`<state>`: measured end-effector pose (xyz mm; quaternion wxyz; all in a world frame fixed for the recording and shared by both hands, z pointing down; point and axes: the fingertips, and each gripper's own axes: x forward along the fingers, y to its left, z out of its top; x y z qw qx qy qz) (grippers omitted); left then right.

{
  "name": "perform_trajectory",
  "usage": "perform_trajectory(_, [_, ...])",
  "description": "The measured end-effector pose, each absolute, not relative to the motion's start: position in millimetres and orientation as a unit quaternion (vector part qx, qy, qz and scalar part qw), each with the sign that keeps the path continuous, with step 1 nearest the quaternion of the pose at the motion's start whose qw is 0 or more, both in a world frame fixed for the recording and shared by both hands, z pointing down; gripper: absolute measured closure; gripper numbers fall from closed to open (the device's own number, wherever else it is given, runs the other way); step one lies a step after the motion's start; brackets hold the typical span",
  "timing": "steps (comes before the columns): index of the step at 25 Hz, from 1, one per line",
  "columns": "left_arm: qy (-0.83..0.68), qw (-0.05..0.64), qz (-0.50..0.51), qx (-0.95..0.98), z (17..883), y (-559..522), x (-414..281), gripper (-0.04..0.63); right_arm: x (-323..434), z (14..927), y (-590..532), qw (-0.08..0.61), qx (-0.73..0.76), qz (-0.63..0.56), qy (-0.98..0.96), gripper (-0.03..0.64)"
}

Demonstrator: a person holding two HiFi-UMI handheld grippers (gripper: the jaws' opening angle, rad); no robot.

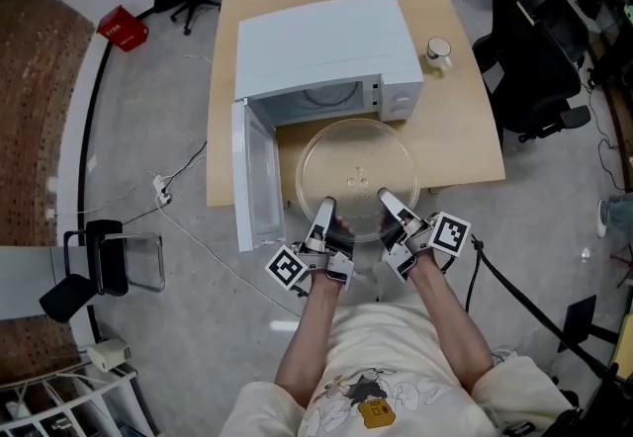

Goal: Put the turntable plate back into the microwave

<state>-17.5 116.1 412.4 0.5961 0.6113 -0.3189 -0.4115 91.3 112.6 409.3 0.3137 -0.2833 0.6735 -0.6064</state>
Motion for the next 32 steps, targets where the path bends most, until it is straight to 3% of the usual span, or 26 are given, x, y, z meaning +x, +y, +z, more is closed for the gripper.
perform_trajectory(9, [-0.358, 0.581, -0.425, 0.595, 431.9, 100.9, -30.3, 0.560, 79.1, 433.1, 89.3, 0.292, -0.262, -0.618, 0.681, 0.574])
perform_trajectory(32, [-0.346, 0.637, -0.363, 0.586, 462.3, 12.2, -55.5, 0.559, 51.3, 462.7, 11.4, 0.295, -0.288, -0.630, 0.658, 0.567])
